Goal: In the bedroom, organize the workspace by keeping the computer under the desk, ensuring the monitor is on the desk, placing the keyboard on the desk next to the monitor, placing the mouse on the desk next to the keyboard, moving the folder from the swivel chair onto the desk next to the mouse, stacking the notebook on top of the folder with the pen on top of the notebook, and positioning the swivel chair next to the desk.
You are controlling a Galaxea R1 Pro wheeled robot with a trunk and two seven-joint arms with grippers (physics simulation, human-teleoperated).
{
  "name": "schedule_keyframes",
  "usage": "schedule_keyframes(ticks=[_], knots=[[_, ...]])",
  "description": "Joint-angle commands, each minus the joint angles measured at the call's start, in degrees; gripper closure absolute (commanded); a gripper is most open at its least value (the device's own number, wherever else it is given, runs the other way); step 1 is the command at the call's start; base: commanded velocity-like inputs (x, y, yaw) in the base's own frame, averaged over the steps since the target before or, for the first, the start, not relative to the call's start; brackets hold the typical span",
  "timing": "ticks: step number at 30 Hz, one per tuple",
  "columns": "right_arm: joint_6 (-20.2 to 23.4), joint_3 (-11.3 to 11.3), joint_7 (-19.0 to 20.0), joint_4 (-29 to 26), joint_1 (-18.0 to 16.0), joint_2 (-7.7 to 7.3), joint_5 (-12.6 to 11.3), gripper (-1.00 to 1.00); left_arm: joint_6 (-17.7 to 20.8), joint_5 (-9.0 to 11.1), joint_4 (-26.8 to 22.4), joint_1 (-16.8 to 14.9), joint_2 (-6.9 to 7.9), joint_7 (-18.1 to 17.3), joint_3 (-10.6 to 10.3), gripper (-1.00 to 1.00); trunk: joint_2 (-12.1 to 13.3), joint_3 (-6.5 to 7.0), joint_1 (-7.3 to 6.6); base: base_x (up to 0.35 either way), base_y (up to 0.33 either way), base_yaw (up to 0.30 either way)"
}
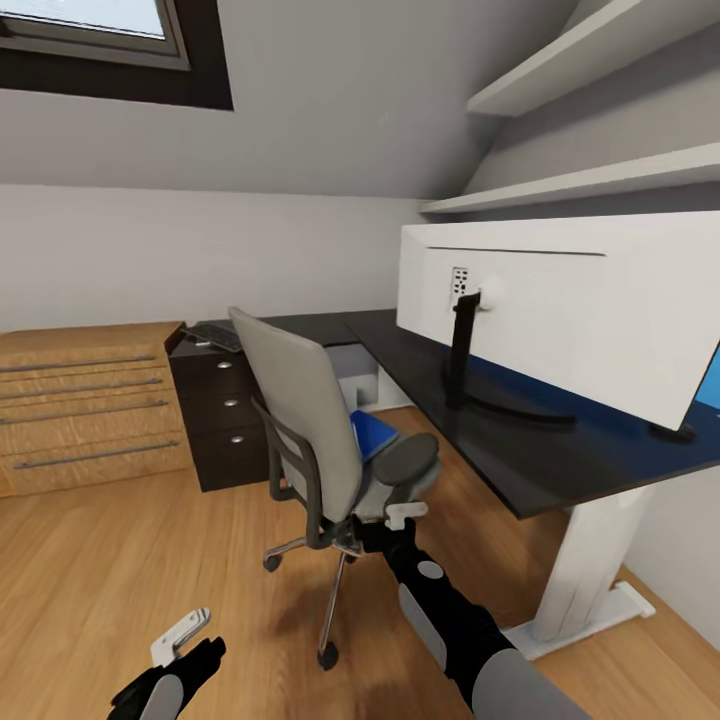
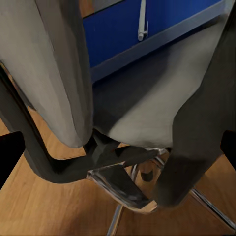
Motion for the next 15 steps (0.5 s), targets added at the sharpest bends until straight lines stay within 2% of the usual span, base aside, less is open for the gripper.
schedule_keyframes(ticks=[1, 6, 15], knots=[[-0.3, 0.3, -0.3, 0.0, -0.1, -0.05, -0.6, -1.0, 0.1, 0.5, 0.0, 0.0, -0.03, 0.4, 0.1, -1.0, 0.0, -0.06, 0.01, 0.127, 0.016, 0.0], [-0.3, 0.3, -0.3, 0.0, -0.1, -0.06, -0.6, -1.0, -0.1, 0.6, 0.1, 0.0, -0.02, 0.4, 0.1, -1.0, 0.0, -0.06, 0.01, 0.085, 0.011, 0.0], [-0.4, 0.3, -0.3, 0.0, -0.1, -0.06, -0.6, -1.0, -0.1, 1.2, 0.1, -0.3, -0.28, 0.5, 0.2, -1.0, 0.0, -0.06, 0.01, 0.01, 0.001, 0.0]])
